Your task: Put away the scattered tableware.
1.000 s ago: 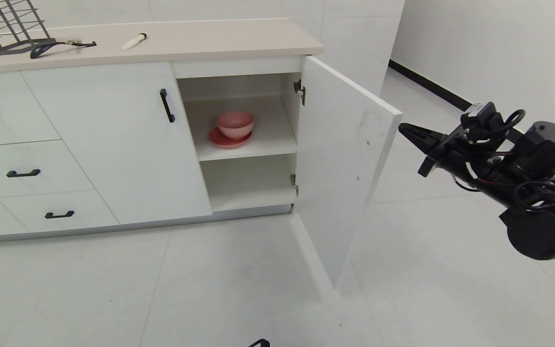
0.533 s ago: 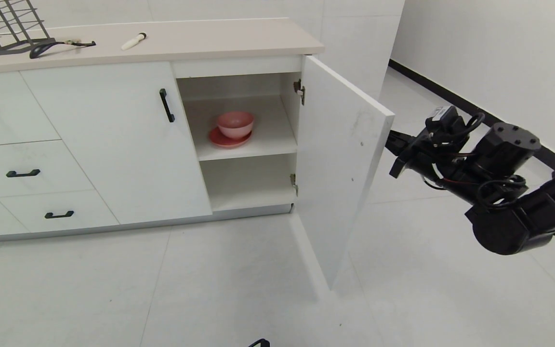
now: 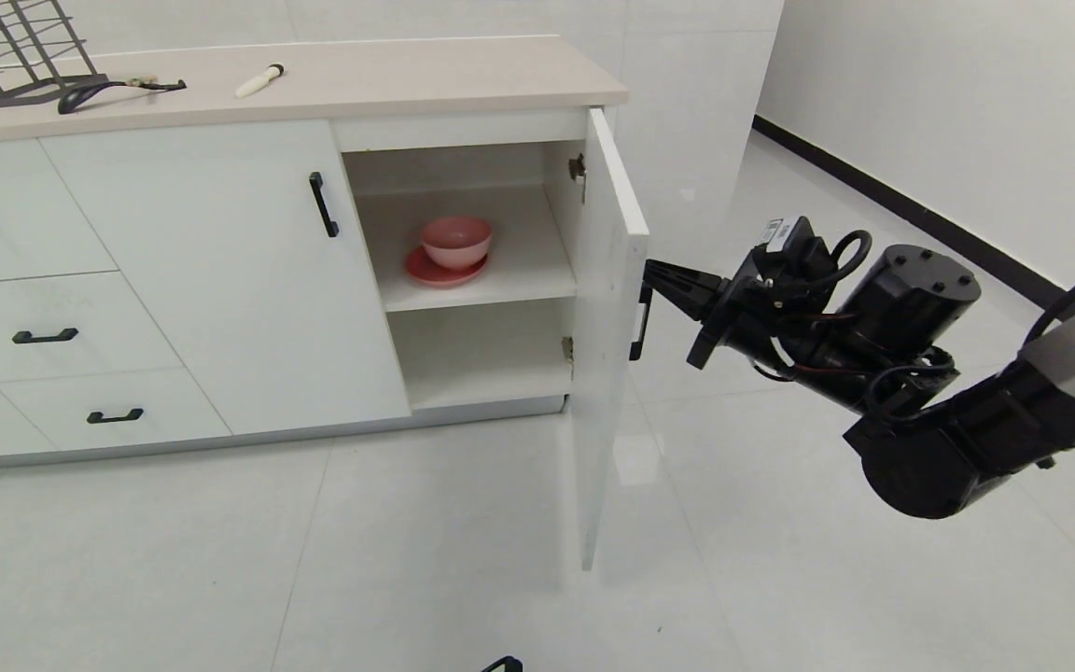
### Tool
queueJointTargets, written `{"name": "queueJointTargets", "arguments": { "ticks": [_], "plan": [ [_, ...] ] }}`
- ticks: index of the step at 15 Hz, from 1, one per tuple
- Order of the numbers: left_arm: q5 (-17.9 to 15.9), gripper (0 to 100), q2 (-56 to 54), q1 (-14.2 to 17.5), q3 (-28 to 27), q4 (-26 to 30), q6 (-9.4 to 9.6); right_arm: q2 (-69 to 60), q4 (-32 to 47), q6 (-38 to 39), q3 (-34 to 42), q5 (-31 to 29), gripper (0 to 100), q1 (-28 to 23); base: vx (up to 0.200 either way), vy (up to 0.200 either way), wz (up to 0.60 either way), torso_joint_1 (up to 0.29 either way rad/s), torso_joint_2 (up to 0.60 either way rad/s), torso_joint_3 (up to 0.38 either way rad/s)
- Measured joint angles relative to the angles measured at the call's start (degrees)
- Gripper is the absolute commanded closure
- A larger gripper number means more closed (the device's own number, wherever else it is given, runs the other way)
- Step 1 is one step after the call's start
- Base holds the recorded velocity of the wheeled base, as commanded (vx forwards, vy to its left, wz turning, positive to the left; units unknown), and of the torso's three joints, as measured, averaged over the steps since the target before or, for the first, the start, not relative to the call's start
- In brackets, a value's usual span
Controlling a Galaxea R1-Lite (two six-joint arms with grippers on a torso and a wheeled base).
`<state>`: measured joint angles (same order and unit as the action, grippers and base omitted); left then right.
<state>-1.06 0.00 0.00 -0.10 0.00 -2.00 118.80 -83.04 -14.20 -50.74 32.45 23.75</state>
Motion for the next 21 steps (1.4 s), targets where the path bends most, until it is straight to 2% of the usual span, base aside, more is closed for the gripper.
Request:
{"name": "queueJointTargets", "arguments": {
  "ticks": [3, 13, 16, 21],
  "plan": [
    [0.1, 0, 0.0, 0.0, 0.0, 0.0, 0.01, 0.4, 0.1, 0.0, -1.5, -0.1, 100, 2.7, 0.0, 0.0, 0.0, 0.0, 0.0, 0.0],
    [0.1, 0, 0.0, 0.0, 0.0, 0.0, 0.01, 4.8, 0.2, -0.3, -8.2, -0.3, 100, 6.2, 0.0, 0.0, 0.0, 0.0, 0.0, 0.0],
    [0.0, 0, 0.0, 0.0, 0.0, 0.0, 0.0, 6.7, 0.2, -0.3, -12.0, -0.3, 100, 8.3, 0.0, 0.0, 0.0, 0.0, 0.0, 0.0],
    [0.1, 0, 0.0, 0.0, 0.0, 0.0, 0.0, 12.1, 0.2, -0.5, -19.6, -0.3, 100, 8.9, 0.0, 0.0, 0.0, 0.0, 0.0, 0.0]
  ]
}}
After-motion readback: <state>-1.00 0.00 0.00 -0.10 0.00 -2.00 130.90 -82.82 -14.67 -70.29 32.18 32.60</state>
